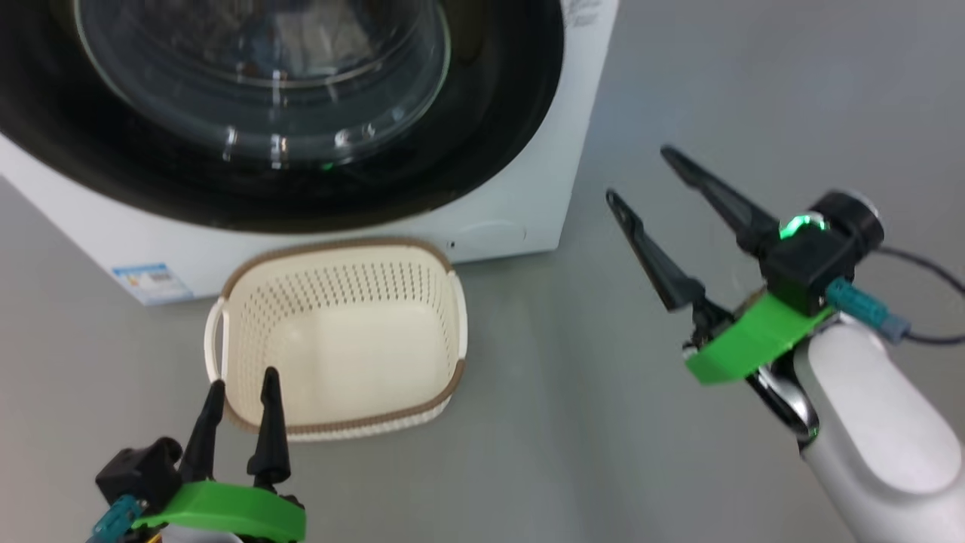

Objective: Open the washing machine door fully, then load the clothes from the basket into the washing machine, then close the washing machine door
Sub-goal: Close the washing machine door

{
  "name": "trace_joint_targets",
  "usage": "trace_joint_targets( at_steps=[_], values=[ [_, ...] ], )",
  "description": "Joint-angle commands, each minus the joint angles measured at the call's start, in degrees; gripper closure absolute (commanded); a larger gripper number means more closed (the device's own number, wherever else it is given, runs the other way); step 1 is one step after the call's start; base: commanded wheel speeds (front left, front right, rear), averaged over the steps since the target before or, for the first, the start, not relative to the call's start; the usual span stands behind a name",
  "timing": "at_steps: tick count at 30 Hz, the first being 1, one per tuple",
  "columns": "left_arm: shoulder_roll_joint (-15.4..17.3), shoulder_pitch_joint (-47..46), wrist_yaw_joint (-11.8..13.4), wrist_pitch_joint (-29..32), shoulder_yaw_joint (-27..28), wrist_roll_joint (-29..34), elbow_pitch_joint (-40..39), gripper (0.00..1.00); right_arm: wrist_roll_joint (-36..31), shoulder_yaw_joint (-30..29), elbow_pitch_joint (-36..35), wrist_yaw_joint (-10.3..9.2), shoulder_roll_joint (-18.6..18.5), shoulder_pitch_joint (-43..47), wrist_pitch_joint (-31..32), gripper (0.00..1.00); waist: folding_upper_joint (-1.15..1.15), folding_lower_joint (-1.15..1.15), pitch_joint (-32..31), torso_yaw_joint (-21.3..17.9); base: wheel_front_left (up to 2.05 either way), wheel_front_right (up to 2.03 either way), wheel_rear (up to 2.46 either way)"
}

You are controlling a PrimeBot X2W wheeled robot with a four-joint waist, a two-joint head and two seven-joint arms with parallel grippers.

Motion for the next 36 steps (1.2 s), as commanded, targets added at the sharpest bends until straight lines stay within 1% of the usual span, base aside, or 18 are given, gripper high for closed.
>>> trace_joint_targets(
  at_steps=[1, 5, 13, 19, 20, 23, 28, 36],
  values=[
    [0.73, 0.28, -0.38, -0.37, 1.96, -0.78, -0.99, 0.00, -0.53, 0.01, -1.89, -0.39, 0.08, 1.95, 0.20, 0.00, 0.00, 0.00, -4.30, -2.74, 0.00, 0.00, 0.00],
    [0.73, 1.87, -0.61, -0.37, 1.98, -1.69, -1.12, 0.00, -1.71, -2.57, -4.02, -0.39, 0.39, 7.40, 0.20, 0.00, 0.00, 0.00, -7.23, -2.84, 0.00, 0.00, 0.00],
    [0.73, 4.43, 0.01, -0.37, 2.17, -1.61, -1.78, 0.00, -4.79, -10.88, -7.76, -0.39, 2.34, 19.95, 0.20, 0.00, 0.00, 0.00, -10.61, -2.00, 0.00, 0.00, 0.00],
    [0.73, 6.54, 0.20, -0.37, 2.71, -1.09, -1.97, 0.00, -6.99, -16.55, -9.96, -0.39, 5.60, 27.27, 0.20, 0.00, 0.00, 0.00, -12.73, -1.98, 0.00, 0.00, 0.00],
    [0.73, 6.85, 0.26, -0.37, 2.56, -0.70, -1.94, 0.00, -7.34, -19.00, -10.69, -0.39, 6.99, 29.86, 0.20, 0.00, 0.00, 0.00, -13.43, -1.52, 0.00, 0.00, 0.00],
    [0.73, 7.43, 0.60, -0.37, 2.95, -0.53, -2.54, 0.00, -7.99, -21.68, -12.02, -0.39, 8.70, 33.64, 0.20, 0.00, 0.00, 0.00, -13.89, -1.19, 0.00, 0.00, 0.00],
    [0.73, 8.83, 0.41, -0.37, 3.51, 0.43, -3.39, 0.00, -8.70, -24.29, -12.79, -0.39, 10.61, 37.67, 0.20, 0.00, 0.00, 0.00, -14.26, -1.08, 0.00, 0.00, 0.00],
    [0.73, 10.80, 0.76, -0.37, 4.62, 2.09, -5.88, 0.00, -9.09, -28.13, -11.56, -0.39, 12.55, 40.54, 0.20, 0.00, 0.00, 0.00, -14.68, -0.72, 0.00, 0.00, 0.00]
  ],
)
